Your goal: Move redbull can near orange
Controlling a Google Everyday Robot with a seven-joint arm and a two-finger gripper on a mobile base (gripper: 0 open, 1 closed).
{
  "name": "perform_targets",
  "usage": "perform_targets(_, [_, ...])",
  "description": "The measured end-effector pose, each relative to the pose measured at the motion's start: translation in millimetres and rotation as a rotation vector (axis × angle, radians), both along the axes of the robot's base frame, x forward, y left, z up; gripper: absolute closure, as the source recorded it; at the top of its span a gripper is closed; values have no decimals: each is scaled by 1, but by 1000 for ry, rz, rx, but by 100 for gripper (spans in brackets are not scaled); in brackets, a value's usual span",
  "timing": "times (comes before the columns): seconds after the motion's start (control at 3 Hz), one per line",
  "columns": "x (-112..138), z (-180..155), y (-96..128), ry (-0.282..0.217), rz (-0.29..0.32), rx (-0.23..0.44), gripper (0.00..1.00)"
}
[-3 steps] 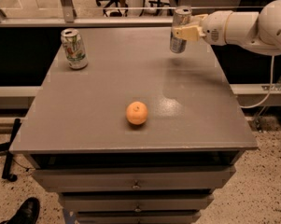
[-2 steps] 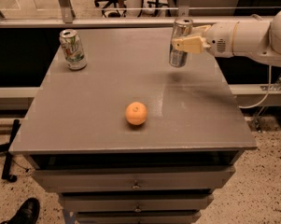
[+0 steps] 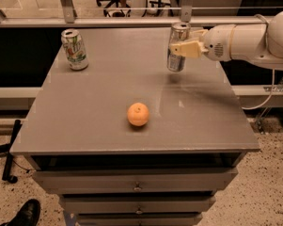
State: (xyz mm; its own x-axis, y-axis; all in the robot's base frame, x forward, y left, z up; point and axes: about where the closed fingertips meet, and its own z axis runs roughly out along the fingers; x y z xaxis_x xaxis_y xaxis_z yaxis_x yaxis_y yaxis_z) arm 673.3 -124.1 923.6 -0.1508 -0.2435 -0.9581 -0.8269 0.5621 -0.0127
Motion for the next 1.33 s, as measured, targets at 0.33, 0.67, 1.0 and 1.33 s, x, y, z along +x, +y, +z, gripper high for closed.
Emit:
perform_targets(0.33, [-30, 12, 10, -26, 59, -4, 100])
perform_targets(0.67, [-80, 23, 14, -95, 138, -10, 100])
perform_targets(1.0, [-102, 23, 12, -114, 173, -10, 100])
perform_targets(1.33, [-121, 19, 15, -106, 194, 7, 100])
